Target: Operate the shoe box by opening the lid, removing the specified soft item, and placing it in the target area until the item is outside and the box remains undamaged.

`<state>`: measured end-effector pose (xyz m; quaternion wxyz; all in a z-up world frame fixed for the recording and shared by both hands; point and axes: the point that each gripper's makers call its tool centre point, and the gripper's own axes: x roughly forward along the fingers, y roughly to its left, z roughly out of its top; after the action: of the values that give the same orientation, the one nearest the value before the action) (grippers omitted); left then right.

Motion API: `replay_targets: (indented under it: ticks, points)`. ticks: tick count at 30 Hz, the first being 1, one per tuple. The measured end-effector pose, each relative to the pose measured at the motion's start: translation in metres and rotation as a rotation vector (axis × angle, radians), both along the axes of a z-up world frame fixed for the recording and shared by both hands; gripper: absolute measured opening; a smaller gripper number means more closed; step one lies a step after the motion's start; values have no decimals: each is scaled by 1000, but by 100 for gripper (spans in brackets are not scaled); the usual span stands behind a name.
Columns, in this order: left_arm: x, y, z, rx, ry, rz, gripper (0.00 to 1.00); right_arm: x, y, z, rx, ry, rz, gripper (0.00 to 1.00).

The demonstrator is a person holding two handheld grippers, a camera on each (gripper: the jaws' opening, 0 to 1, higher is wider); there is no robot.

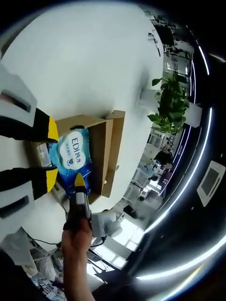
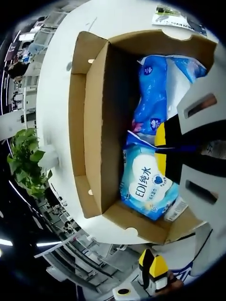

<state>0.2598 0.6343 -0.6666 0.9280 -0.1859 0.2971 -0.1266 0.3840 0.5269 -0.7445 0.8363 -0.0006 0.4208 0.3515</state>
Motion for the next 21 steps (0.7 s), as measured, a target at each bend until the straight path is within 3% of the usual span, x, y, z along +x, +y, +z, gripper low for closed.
replay_targets:
  ticks: [7, 17, 21]
  points:
    - [0, -5, -2, -2, 11, -14, 20, -3, -4, 16, 32, -17, -13, 0]
    - [9, -27, -3, -2, 13, -75, 20, -5, -13, 32, 55, -48, -35, 0]
    - [12, -33, -3, 0, 14, -91, 20, 1, -29, 38, 70, -54, -102, 0]
